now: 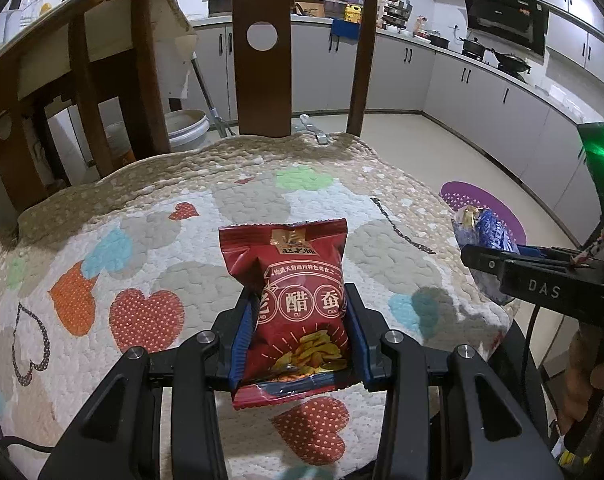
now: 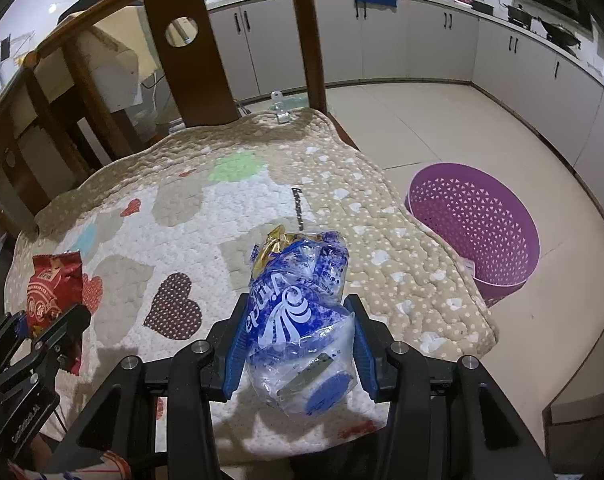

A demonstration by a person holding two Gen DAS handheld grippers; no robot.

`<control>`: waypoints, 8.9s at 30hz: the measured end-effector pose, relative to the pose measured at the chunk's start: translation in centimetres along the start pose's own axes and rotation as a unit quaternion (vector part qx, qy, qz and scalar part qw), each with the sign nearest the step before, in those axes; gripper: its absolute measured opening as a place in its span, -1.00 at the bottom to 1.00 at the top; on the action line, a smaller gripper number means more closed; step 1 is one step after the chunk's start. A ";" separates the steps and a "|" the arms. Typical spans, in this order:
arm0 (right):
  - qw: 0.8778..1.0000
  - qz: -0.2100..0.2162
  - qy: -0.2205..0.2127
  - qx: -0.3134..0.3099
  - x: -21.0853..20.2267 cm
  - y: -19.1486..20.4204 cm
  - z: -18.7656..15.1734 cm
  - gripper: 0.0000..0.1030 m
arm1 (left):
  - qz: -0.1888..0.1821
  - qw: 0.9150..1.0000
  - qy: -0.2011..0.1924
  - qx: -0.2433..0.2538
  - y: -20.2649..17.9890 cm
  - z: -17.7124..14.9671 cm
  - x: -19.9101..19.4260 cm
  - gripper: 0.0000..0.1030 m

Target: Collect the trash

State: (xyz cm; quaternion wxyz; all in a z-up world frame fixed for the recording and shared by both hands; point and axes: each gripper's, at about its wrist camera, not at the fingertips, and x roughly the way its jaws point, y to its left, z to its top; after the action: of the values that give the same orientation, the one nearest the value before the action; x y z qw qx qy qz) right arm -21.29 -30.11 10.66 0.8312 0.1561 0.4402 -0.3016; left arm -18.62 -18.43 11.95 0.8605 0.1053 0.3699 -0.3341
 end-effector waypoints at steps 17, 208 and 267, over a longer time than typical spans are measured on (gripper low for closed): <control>0.999 0.002 0.001 0.042 1.3 -3.0 -0.2 -0.04 | -0.006 1.000 0.010 0.006 -0.5 0.6 0.7 -0.22; 0.979 -0.047 -0.088 0.180 0.3 -23.9 2.0 0.36 | -0.101 0.985 0.011 0.142 -21.9 14.2 11.0 0.77; 0.977 -0.142 -0.091 0.132 -9.6 -14.6 -6.3 0.56 | -0.013 0.995 -0.013 0.099 -14.5 6.1 -1.6 0.99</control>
State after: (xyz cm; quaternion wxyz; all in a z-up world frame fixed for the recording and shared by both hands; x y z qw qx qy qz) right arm -38.75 -34.53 15.15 0.7885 0.1723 0.3365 -0.4851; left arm -25.44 -31.13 18.29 0.8461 0.1806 0.3251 -0.3818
